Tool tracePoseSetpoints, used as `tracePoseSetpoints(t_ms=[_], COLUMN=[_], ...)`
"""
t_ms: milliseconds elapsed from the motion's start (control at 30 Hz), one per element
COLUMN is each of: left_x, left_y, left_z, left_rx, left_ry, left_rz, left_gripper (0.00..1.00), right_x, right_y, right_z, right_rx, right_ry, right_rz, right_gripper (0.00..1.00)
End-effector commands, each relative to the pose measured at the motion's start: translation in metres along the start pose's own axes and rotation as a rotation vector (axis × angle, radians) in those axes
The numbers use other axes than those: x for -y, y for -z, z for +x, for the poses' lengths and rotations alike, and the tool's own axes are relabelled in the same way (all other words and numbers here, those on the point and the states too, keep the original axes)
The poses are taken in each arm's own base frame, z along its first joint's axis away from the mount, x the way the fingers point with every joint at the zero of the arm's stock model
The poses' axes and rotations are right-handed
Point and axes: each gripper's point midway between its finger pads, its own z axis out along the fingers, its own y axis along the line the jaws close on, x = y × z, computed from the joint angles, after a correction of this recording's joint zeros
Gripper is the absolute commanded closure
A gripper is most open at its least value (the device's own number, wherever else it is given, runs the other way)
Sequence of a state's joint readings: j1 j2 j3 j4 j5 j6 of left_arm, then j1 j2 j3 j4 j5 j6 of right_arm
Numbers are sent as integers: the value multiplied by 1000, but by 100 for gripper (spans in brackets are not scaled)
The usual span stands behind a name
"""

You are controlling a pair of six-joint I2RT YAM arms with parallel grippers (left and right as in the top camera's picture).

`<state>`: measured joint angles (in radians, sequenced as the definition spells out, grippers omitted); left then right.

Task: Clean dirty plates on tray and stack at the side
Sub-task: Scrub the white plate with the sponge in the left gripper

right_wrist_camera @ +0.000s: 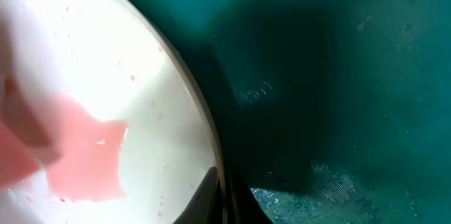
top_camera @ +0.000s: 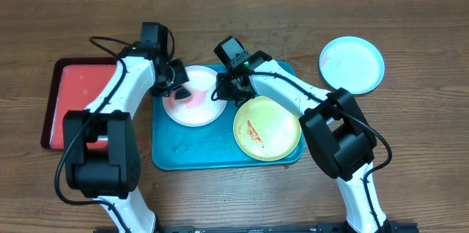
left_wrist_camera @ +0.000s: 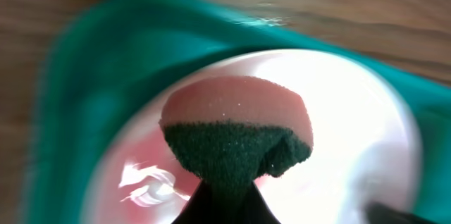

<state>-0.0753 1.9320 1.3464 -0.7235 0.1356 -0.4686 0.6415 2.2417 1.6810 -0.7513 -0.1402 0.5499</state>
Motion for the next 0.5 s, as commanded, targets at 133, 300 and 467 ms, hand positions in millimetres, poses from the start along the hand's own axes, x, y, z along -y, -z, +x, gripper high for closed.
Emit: tracePoseSetpoints(t_ms=[133,300,467], left_x=[40,-9,-74], left_y=[-39,-43,-19], left_z=[30,17,-8], left_rx=[-135,-83,-24], left_ry=[-72,-50,11], left_rz=[129,-94,-347], left_gripper=[96,96,96], right_x=[23,24,26], right_y=[-15,-15,-14], right_z=[1,2,4], right_rx=[1,-3,-9], right_ry=[-15,-15,-16], right_rz=[82,85,95], right_gripper=[96,96,96])
